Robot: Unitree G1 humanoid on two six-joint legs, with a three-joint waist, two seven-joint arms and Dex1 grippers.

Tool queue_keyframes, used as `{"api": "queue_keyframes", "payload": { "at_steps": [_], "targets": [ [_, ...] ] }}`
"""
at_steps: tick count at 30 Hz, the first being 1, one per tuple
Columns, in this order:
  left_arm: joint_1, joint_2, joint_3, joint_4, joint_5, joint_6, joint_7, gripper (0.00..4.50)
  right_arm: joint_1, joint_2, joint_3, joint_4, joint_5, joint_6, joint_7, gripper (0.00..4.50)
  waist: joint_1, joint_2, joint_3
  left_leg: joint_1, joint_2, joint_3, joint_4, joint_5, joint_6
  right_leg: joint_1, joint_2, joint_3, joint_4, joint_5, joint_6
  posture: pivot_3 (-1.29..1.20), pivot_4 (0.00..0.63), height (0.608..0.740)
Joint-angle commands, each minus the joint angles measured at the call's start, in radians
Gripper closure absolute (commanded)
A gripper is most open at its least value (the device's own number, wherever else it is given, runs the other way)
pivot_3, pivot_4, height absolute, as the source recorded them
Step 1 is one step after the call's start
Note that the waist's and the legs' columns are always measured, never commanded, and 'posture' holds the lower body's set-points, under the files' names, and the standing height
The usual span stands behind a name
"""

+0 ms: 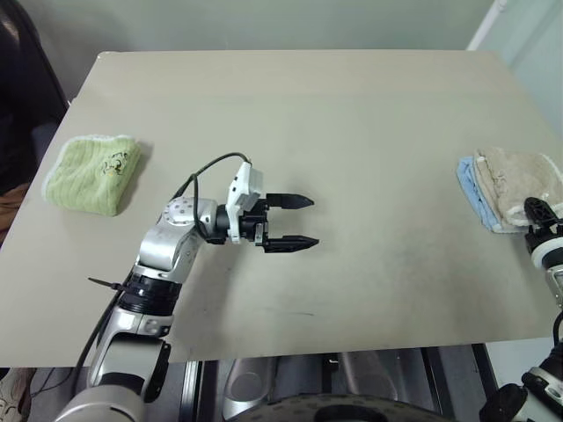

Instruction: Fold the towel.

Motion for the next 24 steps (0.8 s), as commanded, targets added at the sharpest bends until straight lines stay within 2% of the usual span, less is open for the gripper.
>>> {"api": "queue_keyframes", "payload": {
  "at_steps": [1, 8, 15, 18, 24],
  "targets": [
    [-0.022, -0.006, 0.001, -0.002, 0.002, -0.016, -0.003, 0.0, 0.015, -0.025, -0.026, -0.018, 0.026, -0.023, -0.007, 0.07, 0.0, 0.0, 0.0, 0.0, 0.0, 0.0, 0.0, 0.0, 0.0, 0.0, 0.0, 0.0, 0.0, 0.0, 0.0, 0.0, 0.15, 0.703],
    [-0.018, -0.014, 0.008, 0.006, 0.011, -0.034, -0.001, 0.0, 0.097, -0.036, -0.068, -0.052, 0.089, -0.025, -0.024, 0.07, 0.002, 0.0, 0.0, 0.0, 0.0, 0.0, 0.0, 0.0, 0.0, 0.0, 0.0, 0.0, 0.0, 0.0, 0.0, 0.0, 0.15, 0.703],
    [-0.036, -0.025, 0.016, 0.045, 0.026, -0.083, -0.001, 0.0, 0.21, -0.096, -0.101, -0.115, 0.176, -0.014, -0.015, 0.07, 0.004, 0.001, 0.0, 0.0, -0.001, 0.0, 0.0, -0.001, 0.0, 0.001, 0.0, 0.001, -0.001, -0.005, -0.002, 0.0, 0.15, 0.703],
    [-0.045, -0.028, 0.015, 0.063, 0.027, -0.095, -0.003, 0.0, 0.232, -0.122, -0.09, -0.134, 0.208, -0.012, -0.006, 0.07, 0.004, 0.001, 0.0, 0.0, -0.001, 0.0, 0.0, -0.001, 0.0, 0.001, 0.0, 0.001, -0.001, -0.005, -0.002, 0.0, 0.15, 0.703],
    [-0.042, -0.037, 0.024, 0.065, 0.024, -0.098, 0.002, 0.0, 0.267, -0.207, -0.019, -0.231, 0.312, 0.062, 0.106, 0.07, 0.003, 0.001, 0.0, 0.0, -0.001, 0.001, 0.0, -0.001, 0.0, 0.001, 0.0, 0.001, -0.001, -0.005, -0.001, 0.0, 0.15, 0.703]
  ]
}}
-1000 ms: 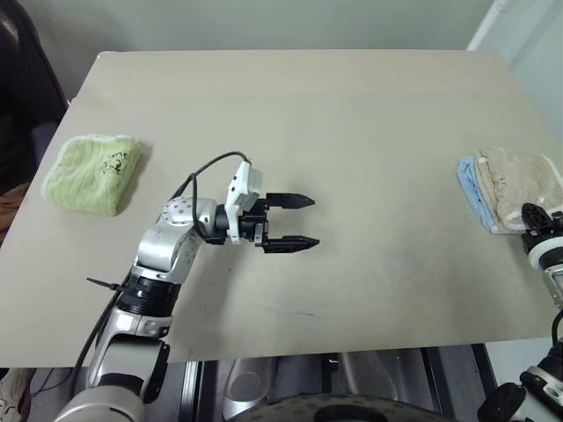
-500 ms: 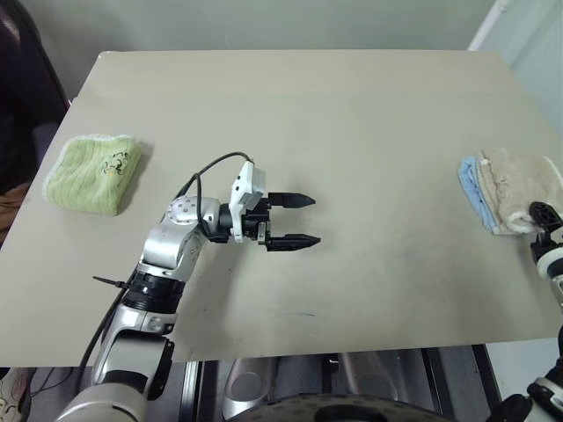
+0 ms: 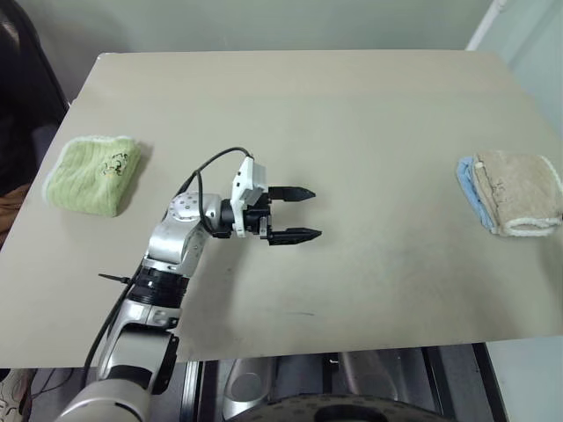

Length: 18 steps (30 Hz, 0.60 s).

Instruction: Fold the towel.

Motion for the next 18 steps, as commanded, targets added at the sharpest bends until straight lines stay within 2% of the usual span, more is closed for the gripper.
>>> {"api": "queue_keyframes", "payload": {
  "at_steps": [1, 6, 10, 15, 18],
  "targets": [
    [0.0, 0.003, 0.023, -0.03, -0.016, -0.006, 0.005, 0.0, 0.04, -0.053, 0.04, -0.109, 0.068, 0.044, 0.094, 0.07, 0.001, 0.0, 0.0, 0.0, 0.0, 0.0, 0.0, 0.0, 0.0, 0.0, 0.0, 0.0, 0.0, 0.0, 0.0, 0.0, 0.15, 0.703],
    [0.0, 0.058, 0.063, -0.046, -0.037, 0.025, -0.009, 0.0, 0.132, -0.17, 0.082, -0.283, -0.009, 0.062, 0.306, 0.07, 0.001, 0.0, 0.0, -0.001, 0.0, 0.0, 0.0, -0.001, 0.0, 0.0, 0.0, 0.0, 0.0, -0.001, 0.001, 0.0, 0.15, 0.703],
    [0.003, 0.102, 0.087, -0.055, -0.045, 0.03, -0.014, 0.0, 0.164, -0.283, 0.12, -0.397, -0.167, 0.006, 0.551, 0.07, 0.001, 0.0, 0.0, -0.002, -0.001, 0.0, 0.001, -0.001, 0.001, 0.0, 0.0, 0.0, -0.001, -0.001, 0.001, 0.0, 0.15, 0.703],
    [0.028, 0.141, 0.119, -0.081, -0.052, 0.039, 0.004, 0.0, 0.069, -0.406, 0.213, -0.376, -0.244, 0.004, 0.65, 0.07, 0.0, 0.0, 0.0, -0.003, -0.001, 0.0, 0.003, -0.002, 0.002, 0.0, 0.0, 0.0, -0.001, -0.001, 0.001, 0.0, 0.15, 0.703],
    [0.042, 0.166, 0.153, -0.1, -0.088, 0.072, 0.004, 0.0, 0.005, -0.43, 0.262, -0.404, -0.257, -0.005, 0.682, 0.07, 0.0, 0.0, 0.0, -0.007, -0.001, -0.001, 0.004, -0.002, 0.001, -0.003, 0.001, -0.001, -0.001, -0.001, 0.001, 0.0, 0.15, 0.703]
  ]
}}
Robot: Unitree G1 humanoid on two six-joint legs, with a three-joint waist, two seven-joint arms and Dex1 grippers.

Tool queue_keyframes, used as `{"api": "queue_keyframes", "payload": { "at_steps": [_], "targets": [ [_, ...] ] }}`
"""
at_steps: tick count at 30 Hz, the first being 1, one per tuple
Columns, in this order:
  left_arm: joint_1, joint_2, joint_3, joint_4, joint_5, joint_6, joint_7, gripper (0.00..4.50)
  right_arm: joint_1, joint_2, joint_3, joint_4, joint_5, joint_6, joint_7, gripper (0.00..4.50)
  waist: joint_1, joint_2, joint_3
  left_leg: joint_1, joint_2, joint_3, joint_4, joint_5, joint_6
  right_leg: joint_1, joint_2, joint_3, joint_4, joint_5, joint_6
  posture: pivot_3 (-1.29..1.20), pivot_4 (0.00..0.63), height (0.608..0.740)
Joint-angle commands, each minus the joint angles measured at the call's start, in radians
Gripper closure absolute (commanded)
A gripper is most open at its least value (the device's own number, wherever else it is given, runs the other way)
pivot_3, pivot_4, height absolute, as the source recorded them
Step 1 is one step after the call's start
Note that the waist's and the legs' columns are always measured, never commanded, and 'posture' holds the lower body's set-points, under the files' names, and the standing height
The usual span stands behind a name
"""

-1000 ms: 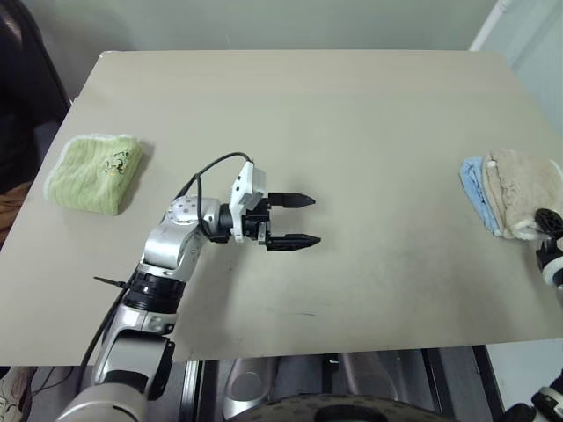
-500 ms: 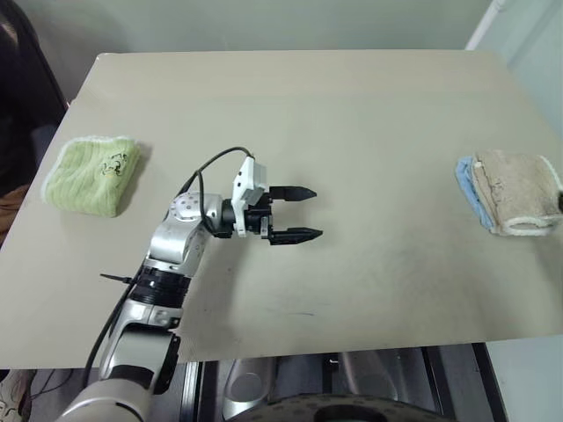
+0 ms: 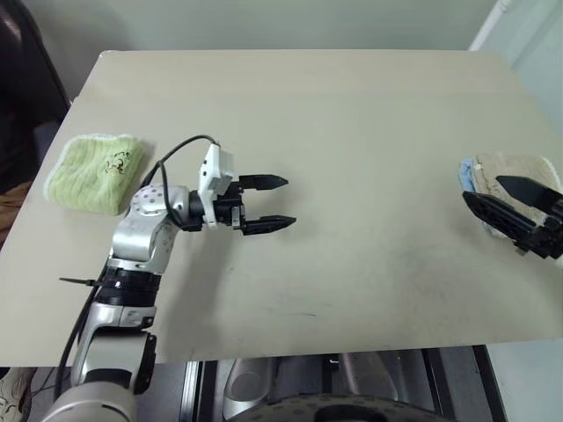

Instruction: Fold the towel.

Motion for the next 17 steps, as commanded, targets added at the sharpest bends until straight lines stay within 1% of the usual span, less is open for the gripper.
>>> {"api": "queue_keyframes", "payload": {
  "at_steps": [1, 3, 5, 7, 13, 17],
  "targets": [
    [0.007, 0.029, 0.067, -0.056, -0.062, 0.043, 0.003, 0.0, -0.062, -0.023, 0.04, -0.047, -0.019, -0.036, 0.052, 0.07, 0.001, 0.0, 0.0, -0.001, 0.0, 0.0, 0.0, 0.0, 0.0, -0.001, 0.0, 0.0, 0.0, 0.001, -0.001, 0.0, 0.15, 0.703],
    [0.017, 0.041, 0.097, -0.081, -0.092, 0.078, 0.019, 0.0, -0.094, -0.01, 0.07, -0.077, -0.065, -0.084, 0.093, 0.07, 0.0, 0.0, 0.0, -0.003, 0.0, 0.0, 0.0, 0.0, 0.0, -0.003, 0.0, 0.0, 0.001, 0.003, -0.005, 0.0, 0.15, 0.703],
    [0.038, 0.076, 0.122, -0.112, -0.125, 0.096, -0.013, 0.0, -0.125, -0.003, 0.135, -0.092, -0.136, -0.135, 0.138, 0.07, 0.0, 0.0, 0.0, -0.003, 0.0, 0.0, 0.001, 0.0, 0.0, -0.003, 0.0, 0.0, 0.001, 0.004, -0.006, 0.0, 0.15, 0.703],
    [0.047, 0.092, 0.131, -0.127, -0.14, 0.104, -0.026, 0.0, -0.137, 0.001, 0.165, -0.093, -0.173, -0.155, 0.161, 0.07, -0.001, 0.0, 0.0, -0.003, 0.0, 0.001, 0.001, 0.0, 0.0, -0.003, 0.0, 0.0, 0.001, 0.005, -0.008, 0.0, 0.15, 0.703],
    [0.051, 0.098, 0.131, -0.134, -0.149, 0.11, -0.022, 0.0, -0.145, 0.019, 0.175, -0.089, -0.211, -0.166, 0.188, 0.07, 0.004, 0.0, 0.0, -0.004, 0.0, 0.0, 0.01, -0.002, 0.003, 0.0, 0.0, -0.001, 0.002, 0.007, -0.009, 0.0, 0.15, 0.703],
    [0.052, 0.098, 0.131, -0.134, -0.15, 0.11, -0.021, 0.0, -0.149, 0.026, 0.174, -0.09, -0.22, -0.162, 0.196, 0.07, 0.003, 0.0, 0.0, -0.002, 0.0, 0.0, 0.012, -0.003, 0.003, 0.001, 0.0, -0.001, 0.002, 0.008, -0.009, 0.0, 0.15, 0.703]
  ]
}}
